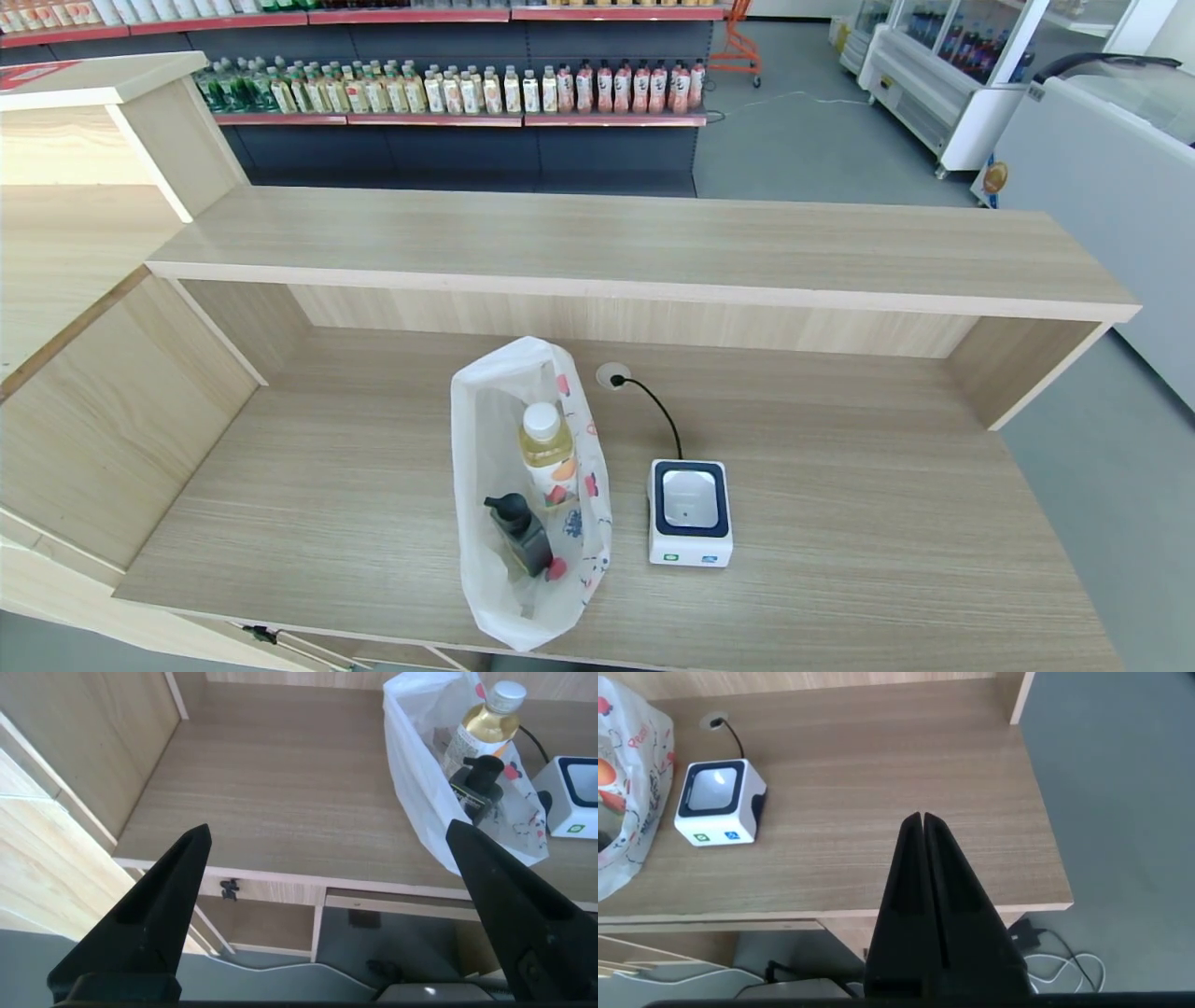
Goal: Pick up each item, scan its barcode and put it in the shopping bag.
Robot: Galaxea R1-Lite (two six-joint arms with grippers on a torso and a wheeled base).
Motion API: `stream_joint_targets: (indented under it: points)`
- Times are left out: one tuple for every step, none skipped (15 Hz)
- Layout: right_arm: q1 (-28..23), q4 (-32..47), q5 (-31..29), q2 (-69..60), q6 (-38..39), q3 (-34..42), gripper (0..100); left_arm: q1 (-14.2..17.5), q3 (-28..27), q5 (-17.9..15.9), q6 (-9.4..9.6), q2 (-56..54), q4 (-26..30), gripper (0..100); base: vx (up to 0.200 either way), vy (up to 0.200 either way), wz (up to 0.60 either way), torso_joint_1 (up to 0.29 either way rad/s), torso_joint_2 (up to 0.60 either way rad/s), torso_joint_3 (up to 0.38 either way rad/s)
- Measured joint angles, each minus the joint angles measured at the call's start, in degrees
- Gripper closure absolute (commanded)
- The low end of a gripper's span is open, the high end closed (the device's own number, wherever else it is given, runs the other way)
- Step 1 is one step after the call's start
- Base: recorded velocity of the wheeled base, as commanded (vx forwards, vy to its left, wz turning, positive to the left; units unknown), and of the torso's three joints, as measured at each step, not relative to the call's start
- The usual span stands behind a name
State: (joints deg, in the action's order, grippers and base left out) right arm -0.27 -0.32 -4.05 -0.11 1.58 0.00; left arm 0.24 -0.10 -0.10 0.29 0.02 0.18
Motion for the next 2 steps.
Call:
stream_joint_targets:
  points:
    - [0.0,0.0,0.0,0.0,0.0,0.0,100,0.0,0.0,0.0,-0.02,0.0,0.0,0,0.0,0.0,0.0,0.0,0.0,0.0]
    - [0.0,0.0,0.0,0.0,0.0,0.0,100,0.0,0.0,0.0,-0.02,0.0,0.0,0,0.0,0.0,0.0,0.0,0.0,0.0]
